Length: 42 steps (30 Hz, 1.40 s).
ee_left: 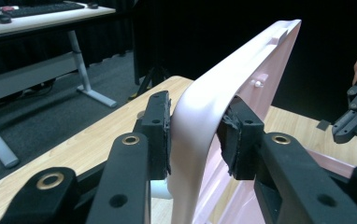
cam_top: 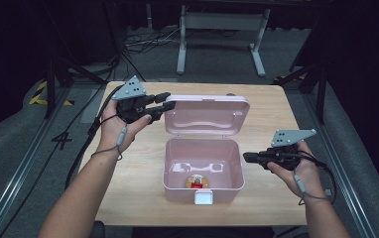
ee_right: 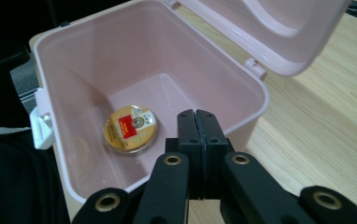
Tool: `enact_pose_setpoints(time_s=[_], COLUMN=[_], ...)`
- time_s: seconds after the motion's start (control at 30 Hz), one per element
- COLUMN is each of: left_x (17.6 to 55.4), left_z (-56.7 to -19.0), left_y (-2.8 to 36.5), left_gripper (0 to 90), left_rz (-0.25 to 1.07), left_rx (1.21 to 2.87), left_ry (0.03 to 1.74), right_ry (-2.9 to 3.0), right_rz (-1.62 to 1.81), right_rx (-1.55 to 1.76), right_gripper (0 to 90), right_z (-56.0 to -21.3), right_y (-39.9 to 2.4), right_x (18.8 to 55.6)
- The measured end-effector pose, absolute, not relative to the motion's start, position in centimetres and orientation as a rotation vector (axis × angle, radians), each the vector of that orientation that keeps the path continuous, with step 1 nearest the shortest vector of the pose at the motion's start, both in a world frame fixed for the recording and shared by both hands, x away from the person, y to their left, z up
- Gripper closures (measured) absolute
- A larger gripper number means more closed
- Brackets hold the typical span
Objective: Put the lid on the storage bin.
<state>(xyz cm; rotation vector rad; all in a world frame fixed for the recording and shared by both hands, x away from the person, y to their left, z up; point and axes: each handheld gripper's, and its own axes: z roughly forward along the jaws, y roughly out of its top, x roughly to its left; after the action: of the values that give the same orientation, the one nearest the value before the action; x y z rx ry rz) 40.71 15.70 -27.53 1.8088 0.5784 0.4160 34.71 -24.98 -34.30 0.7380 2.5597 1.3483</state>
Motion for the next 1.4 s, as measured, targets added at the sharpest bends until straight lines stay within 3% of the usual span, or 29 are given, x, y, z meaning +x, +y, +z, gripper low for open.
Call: enact_pose_setpoints(time_s=[0.37, 0.83, 1.4], left_x=[38.8, 35.6, 34.4], left_z=[-28.0, -28.8, -30.1], left_y=[16.0, 16.4, 16.4], left_gripper=[62.3, 62.9, 61.0], left_rz=[0.39, 0.45, 0.428], left_rx=[1.812, 1.85, 1.905], left_ry=[0.557, 0.537, 0.525], right_ry=[2.559, 2.519, 2.492], right_rz=[1.408, 1.486, 1.565], right_rx=[0.727, 0.68, 0.67], right_gripper=[90.0, 90.0, 90.0], right_z=[-34.1, -33.2, -32.9], right_y=[-24.7, -24.3, -24.4], right_x=[34.7, 34.1, 33.9])
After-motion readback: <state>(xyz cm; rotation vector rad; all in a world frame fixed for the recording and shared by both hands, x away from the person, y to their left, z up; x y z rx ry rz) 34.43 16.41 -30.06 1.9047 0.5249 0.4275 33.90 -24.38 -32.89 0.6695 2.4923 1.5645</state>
